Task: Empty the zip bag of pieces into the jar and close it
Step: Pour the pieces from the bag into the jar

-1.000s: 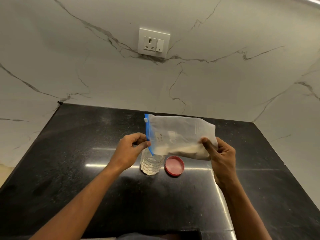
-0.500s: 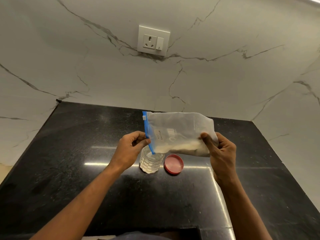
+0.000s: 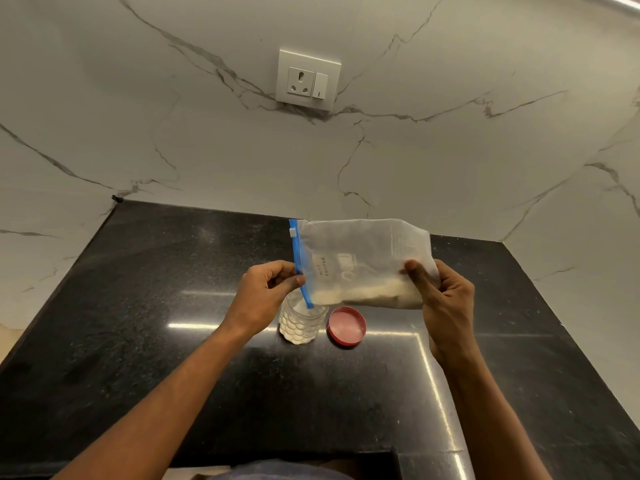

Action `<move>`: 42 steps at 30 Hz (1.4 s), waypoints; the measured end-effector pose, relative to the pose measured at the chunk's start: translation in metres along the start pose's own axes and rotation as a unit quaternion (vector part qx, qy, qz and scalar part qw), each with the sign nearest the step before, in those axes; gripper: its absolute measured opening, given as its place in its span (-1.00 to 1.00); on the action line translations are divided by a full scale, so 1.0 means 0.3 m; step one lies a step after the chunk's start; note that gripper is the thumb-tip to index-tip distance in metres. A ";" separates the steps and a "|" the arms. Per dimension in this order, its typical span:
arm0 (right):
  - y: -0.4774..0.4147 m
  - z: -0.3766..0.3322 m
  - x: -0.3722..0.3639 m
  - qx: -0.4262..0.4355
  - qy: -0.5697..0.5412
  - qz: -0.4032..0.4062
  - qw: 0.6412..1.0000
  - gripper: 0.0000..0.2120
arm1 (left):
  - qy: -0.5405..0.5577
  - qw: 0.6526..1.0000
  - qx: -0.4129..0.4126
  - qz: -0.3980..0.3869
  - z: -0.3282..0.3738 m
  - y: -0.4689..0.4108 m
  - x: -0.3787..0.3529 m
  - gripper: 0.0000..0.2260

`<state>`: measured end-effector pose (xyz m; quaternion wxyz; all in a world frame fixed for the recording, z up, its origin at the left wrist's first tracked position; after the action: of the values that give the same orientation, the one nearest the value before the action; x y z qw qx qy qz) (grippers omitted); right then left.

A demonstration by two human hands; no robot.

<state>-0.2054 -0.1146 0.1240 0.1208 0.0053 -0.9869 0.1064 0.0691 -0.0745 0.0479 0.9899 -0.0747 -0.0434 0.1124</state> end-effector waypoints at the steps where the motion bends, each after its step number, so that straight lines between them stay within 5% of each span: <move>1: -0.003 -0.003 -0.001 0.001 0.004 -0.005 1.000 -0.80 | 0.001 1.000 0.002 -0.001 0.000 0.001 0.001 -0.83; 42: -0.030 0.001 -0.031 0.022 0.005 0.009 1.000 -0.84 | -0.020 0.999 0.029 0.012 -0.006 0.003 0.010 -0.86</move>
<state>-0.1963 -0.1235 0.1233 0.1247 -0.0018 -0.9837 0.1294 0.0720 -0.0732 0.0461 0.9892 -0.0438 -0.0594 0.1268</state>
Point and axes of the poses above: each hand's wrist, its own y-axis away from the middle knuckle, its own x-axis out of the back of the hand, z = x × y, the point moved 1 cm from there along -y, towards the middle knuckle, and after that the axes turned 6 degrees about y, right-handed, at the moved point
